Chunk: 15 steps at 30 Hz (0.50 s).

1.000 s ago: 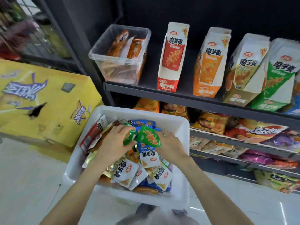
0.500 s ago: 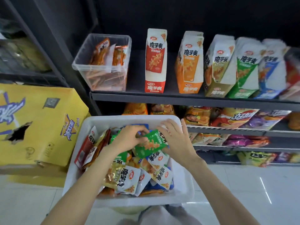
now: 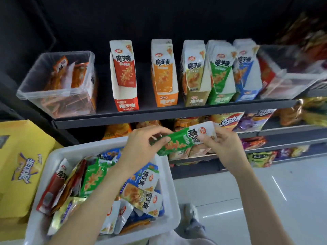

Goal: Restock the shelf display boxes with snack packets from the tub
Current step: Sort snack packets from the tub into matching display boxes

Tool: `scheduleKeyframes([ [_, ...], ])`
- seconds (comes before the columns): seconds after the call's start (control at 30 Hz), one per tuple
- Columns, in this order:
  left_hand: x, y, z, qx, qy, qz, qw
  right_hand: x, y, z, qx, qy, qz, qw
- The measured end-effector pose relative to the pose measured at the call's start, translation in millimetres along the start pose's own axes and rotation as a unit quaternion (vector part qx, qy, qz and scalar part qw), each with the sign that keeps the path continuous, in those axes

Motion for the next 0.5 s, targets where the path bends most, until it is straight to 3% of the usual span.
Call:
scheduleKeyframes([
  [0.13, -39, 29, -45, -0.090, 0.055, -0.001, 0.994, 7, -89, -8, -0.160, -0.064, 0.010, 0.985],
  [0.27, -64, 66, -98, -0.107, 0.055, -0.050, 0.992, 9, -175, -32, -0.313, -0.117, 0.063, 0.940],
  [0.33, -70, 88, -129, -0.092, 0.055, -0.100, 0.989, 14, -195, -59, -0.319, -0.152, 0.137, 0.925],
  [0.5, -59, 125, -185, -0.066, 0.040, -0.269, 0.960, 29, -184, -139, -0.211, -0.279, 0.311, 0.884],
])
Point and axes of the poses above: each hand's wrist, its own z-axis away from the middle knuckle, its own y-axis out of the palm, x = y × z, the point moved 6 cm from there along -z, towards the middle knuckle, and after that the axes turned 1 degree about x, right-handed, at the moved point
